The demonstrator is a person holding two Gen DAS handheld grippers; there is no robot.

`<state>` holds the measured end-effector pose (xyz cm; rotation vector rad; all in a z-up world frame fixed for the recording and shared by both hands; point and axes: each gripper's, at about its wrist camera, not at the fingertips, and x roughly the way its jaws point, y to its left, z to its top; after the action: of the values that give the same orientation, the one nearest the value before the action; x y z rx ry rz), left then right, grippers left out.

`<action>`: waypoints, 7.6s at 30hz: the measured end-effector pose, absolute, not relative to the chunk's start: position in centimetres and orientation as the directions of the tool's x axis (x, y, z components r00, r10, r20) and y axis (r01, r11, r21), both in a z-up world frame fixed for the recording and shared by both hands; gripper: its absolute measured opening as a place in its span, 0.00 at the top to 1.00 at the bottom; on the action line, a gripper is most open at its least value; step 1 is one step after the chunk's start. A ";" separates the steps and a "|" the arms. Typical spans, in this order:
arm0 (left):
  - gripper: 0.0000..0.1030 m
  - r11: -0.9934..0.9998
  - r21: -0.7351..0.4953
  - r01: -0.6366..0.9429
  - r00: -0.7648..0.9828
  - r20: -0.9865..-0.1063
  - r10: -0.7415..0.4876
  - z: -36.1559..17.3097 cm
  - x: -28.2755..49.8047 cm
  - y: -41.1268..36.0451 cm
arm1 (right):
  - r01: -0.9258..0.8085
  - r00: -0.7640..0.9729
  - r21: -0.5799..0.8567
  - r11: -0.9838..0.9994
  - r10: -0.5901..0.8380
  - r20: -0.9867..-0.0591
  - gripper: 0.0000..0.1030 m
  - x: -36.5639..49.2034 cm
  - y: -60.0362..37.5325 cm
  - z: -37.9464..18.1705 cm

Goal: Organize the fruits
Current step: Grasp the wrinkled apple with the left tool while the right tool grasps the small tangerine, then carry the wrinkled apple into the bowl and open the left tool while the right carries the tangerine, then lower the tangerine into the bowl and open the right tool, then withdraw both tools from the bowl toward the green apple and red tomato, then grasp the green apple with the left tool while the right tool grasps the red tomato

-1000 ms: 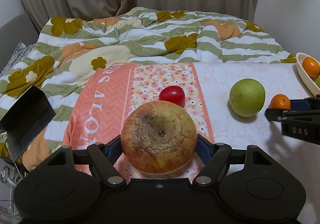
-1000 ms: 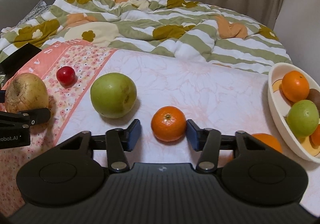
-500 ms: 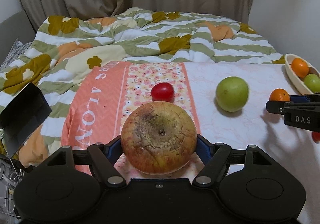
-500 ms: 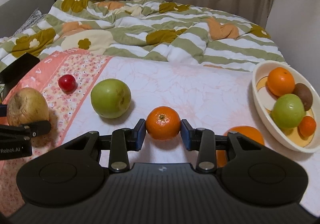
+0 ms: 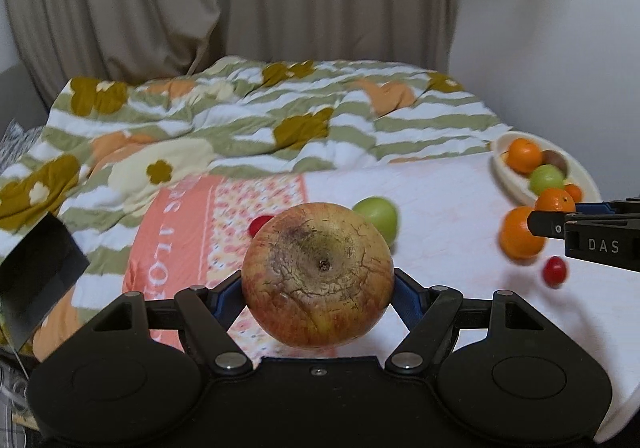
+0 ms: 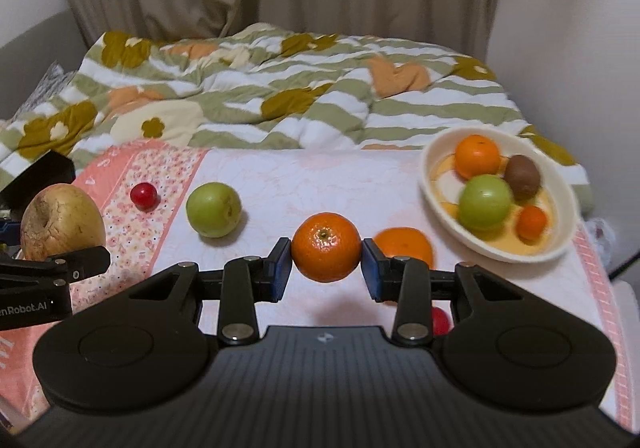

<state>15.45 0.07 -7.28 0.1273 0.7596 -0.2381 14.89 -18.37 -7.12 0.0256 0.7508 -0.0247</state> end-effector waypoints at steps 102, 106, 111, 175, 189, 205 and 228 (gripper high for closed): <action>0.00 0.947 0.037 0.318 0.661 -0.725 -0.193 -7.9 21.5 -24.6 | 0.020 0.708 0.048 0.999 0.019 -0.706 0.00 22.4 -44.5 -9.5; 0.00 0.953 0.032 0.300 0.686 -0.701 -0.193 -6.6 20.2 -23.9 | 0.018 0.721 0.050 0.999 0.022 -0.692 0.00 21.0 -44.3 -8.2; 0.00 0.962 0.031 0.271 0.725 -0.664 -0.183 -4.8 18.1 -23.0 | 0.002 0.741 0.038 0.999 0.024 -0.671 0.00 18.8 -43.9 -6.3; 0.23 0.887 -0.042 0.460 0.544 -0.776 -0.319 -13.2 26.9 -4.5 | 0.334 0.584 0.021 0.942 -0.189 -0.790 0.00 15.0 -24.5 -13.8; 0.47 0.917 -0.084 0.389 0.523 -0.800 -0.295 -14.2 28.0 -5.0 | 0.301 0.555 0.025 0.953 -0.154 -0.817 0.15 16.6 -24.8 -15.6; 0.48 0.916 -0.080 0.394 0.513 -0.808 -0.291 -14.1 26.4 -4.5 | 0.285 0.561 0.018 0.958 -0.151 -0.814 0.35 17.0 -24.6 -15.4; 0.48 0.928 -0.095 0.361 0.586 -0.751 -0.305 -8.8 19.3 -3.6 | 0.247 0.625 0.028 0.969 -0.138 -0.768 0.53 12.3 -25.0 -10.7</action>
<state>19.34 -3.65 -8.80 0.0701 0.8611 -0.3883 12.26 -25.00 -10.70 0.1352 0.8686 -0.2215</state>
